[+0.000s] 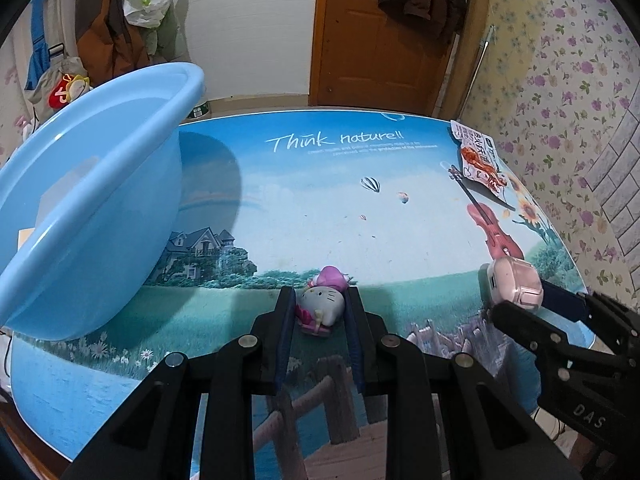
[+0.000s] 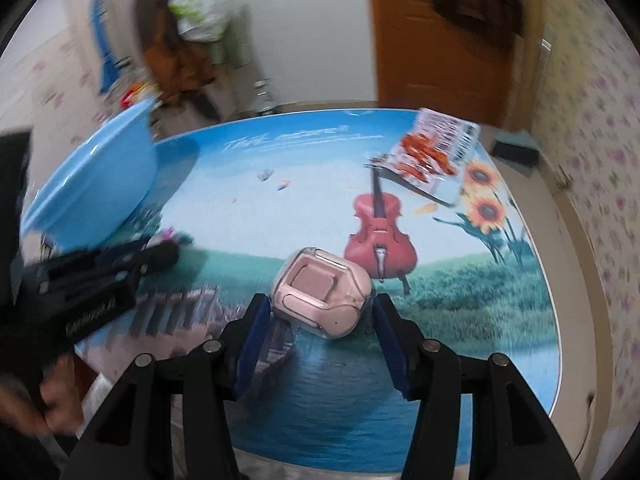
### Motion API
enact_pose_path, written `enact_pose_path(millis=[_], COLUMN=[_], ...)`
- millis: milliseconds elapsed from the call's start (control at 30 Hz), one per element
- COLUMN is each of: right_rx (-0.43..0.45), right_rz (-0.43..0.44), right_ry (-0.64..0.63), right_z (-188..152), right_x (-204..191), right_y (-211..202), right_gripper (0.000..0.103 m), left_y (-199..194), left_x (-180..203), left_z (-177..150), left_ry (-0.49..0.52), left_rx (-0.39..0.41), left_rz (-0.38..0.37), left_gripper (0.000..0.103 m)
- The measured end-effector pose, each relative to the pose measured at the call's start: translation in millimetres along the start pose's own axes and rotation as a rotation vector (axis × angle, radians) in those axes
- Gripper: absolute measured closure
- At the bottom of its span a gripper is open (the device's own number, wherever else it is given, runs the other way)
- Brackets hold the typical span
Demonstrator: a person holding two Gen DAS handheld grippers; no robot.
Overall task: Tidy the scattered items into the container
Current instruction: 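Carry the figurine and pink case over the blue basin with both grippers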
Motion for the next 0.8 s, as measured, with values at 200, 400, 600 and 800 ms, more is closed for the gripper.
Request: enact_pose_path(millis=[200, 400, 600, 800], right_rx=[0.024, 0.037, 0.052, 0.077], right_rz=[-0.076, -0.157, -0.192, -0.173], right_ry=[0.087, 0.139, 0.136, 0.111], right_z=[1.3, 6.8, 7.0, 5.3], right_x=[-12.2, -18.9, -20.8, -18.5], right_y=[0.8, 6.8, 12.8, 13.2], right_gripper=[0.045, 0.044, 0.044, 0.051], left_y=[-3.9, -4.6, -3.8, -4.3], left_x=[-2.2, -6.0, -9.7, -12.6], left_z=[1.4, 0.8, 0.1, -0.4], left_ry=[0.000, -0.011, -0.015, -0.019], left_rx=[0.009, 0.009, 0.005, 0.007], left_rz=[-0.008, -0.015, -0.021, -0.019], left_gripper=[0.080, 0.080, 0.080, 0.080])
Point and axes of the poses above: each gripper's, at about its wrist camera, not at the fingertips, and y roughly the way its jaws point, x to its right, z to its top, the point moved 1 cm from there along y, roughly the way its jaws point, and after that the axes turned 3 degrees about y, right-handed, at the moved point
